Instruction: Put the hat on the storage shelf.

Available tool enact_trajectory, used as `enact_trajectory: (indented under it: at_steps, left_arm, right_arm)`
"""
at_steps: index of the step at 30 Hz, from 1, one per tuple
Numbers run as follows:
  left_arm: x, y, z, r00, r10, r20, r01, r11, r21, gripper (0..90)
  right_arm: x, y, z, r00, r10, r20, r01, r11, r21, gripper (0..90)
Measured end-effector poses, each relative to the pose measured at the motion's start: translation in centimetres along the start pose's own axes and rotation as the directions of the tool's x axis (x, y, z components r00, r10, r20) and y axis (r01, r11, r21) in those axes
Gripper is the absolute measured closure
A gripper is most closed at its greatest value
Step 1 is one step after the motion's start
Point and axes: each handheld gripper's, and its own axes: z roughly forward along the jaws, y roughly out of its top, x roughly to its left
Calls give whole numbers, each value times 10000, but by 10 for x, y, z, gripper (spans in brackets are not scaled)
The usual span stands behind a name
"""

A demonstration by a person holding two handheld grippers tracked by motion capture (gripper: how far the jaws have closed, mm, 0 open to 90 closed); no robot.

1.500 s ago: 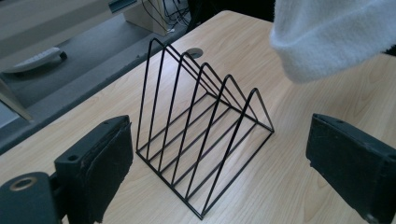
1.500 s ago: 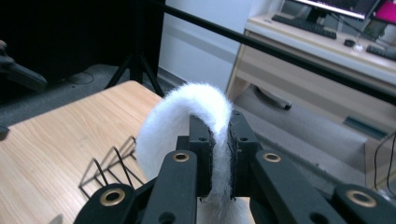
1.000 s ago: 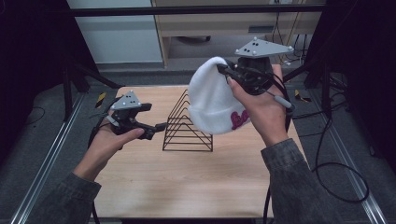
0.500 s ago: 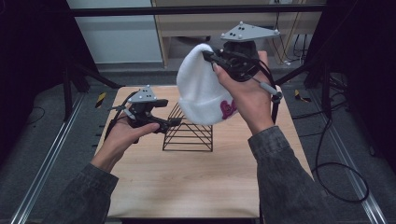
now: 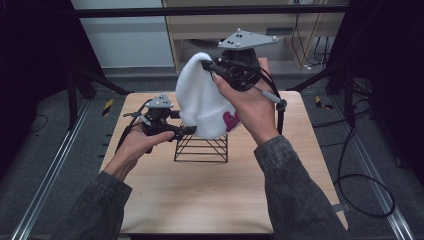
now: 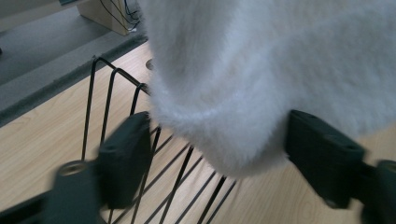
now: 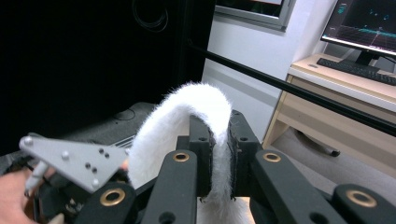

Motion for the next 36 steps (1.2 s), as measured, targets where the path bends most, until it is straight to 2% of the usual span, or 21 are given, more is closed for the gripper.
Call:
enact_trajectory:
  at_steps: [1,2,3,5,7,8,9,10,11,14,18,23,26,32,36]
  left_arm:
    - [0,0,0,10000,0,0,0,10000,0,361]
    - [0,1,2,9999,-17,-100,17,10000,17,361]
    - [1,1,3,10000,-59,-51,59,10000,-21,559]
    - [5,1,3,9994,-338,48,339,9990,-308,686]
    - [6,2,3,9990,-442,92,446,9978,-483,749]
    - [4,3,0,9994,-280,-180,273,9987,-419,768]
    - [4,3,0,9994,-280,-180,273,9987,-419,783]
    - [2,3,-1,9990,-222,-379,206,9989,-431,783]
    - [2,4,-3,9982,-114,-582,90,9991,-416,784]
    - [2,5,-17,9927,52,-1207,-99,9992,-384,788]
    - [5,2,-30,9930,-190,-1164,111,9977,-674,799]
    - [5,2,-44,9926,-359,-1162,231,9937,-1100,833]
    - [5,3,-47,9919,-268,-1245,139,9945,-1038,843]
    - [11,2,-51,9894,-575,-1330,442,9939,-1008,847]
    - [10,5,-54,9869,-419,-1559,270,9950,-961,847]
  right_arm:
    - [1,0,0,10000,-4,-21,4,10000,-38,831]
    - [1,0,0,10000,-4,-21,4,10000,-38,831]
    - [2,0,0,10000,-30,-46,30,10000,-79,831]
    - [2,0,-1,10000,-46,-62,46,10000,-88,831]
    - [2,-1,-2,9999,-102,13,102,9999,-133,831]
    - [2,-2,-3,9997,-217,129,219,9997,-117,831]
    - [2,-2,-3,9997,-217,129,219,9997,-117,831]
    - [1,-4,-5,9978,-526,406,525,9986,28,831]
    - [0,-6,-6,9971,-584,495,582,9983,52,830]
    - [-8,-11,-9,9966,-472,669,466,9989,108,830]
    - [-21,-25,-7,9958,-238,881,206,9991,369,830]
    - [-25,-31,-3,9952,-80,979,32,9988,488,830]
    - [-27,-34,0,9953,40,971,-88,9987,498,831]
    - [-31,-34,10,9954,64,956,-120,9982,583,830]
    - [-36,-33,19,9949,270,975,-325,9980,548,831]
